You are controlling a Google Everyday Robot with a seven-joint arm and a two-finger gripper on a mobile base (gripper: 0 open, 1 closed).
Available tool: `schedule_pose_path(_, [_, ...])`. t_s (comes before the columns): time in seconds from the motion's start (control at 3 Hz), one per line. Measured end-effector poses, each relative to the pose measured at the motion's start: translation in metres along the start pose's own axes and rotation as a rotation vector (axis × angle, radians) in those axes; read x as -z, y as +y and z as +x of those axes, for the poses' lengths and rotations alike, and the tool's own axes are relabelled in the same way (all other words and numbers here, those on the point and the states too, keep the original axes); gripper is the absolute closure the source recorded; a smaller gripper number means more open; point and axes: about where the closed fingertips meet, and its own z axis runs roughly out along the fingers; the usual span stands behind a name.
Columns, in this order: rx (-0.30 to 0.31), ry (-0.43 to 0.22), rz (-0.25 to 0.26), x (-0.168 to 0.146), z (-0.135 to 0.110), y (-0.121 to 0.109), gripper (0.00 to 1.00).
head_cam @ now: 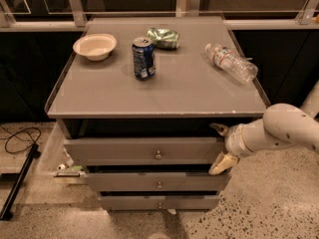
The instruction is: Open top drawer
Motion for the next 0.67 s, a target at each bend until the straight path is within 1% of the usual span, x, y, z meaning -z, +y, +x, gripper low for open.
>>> schedule_pose_path(0.67, [0.0,0.0,0.0,0.0064,-0.0045,-0.0044,0.64])
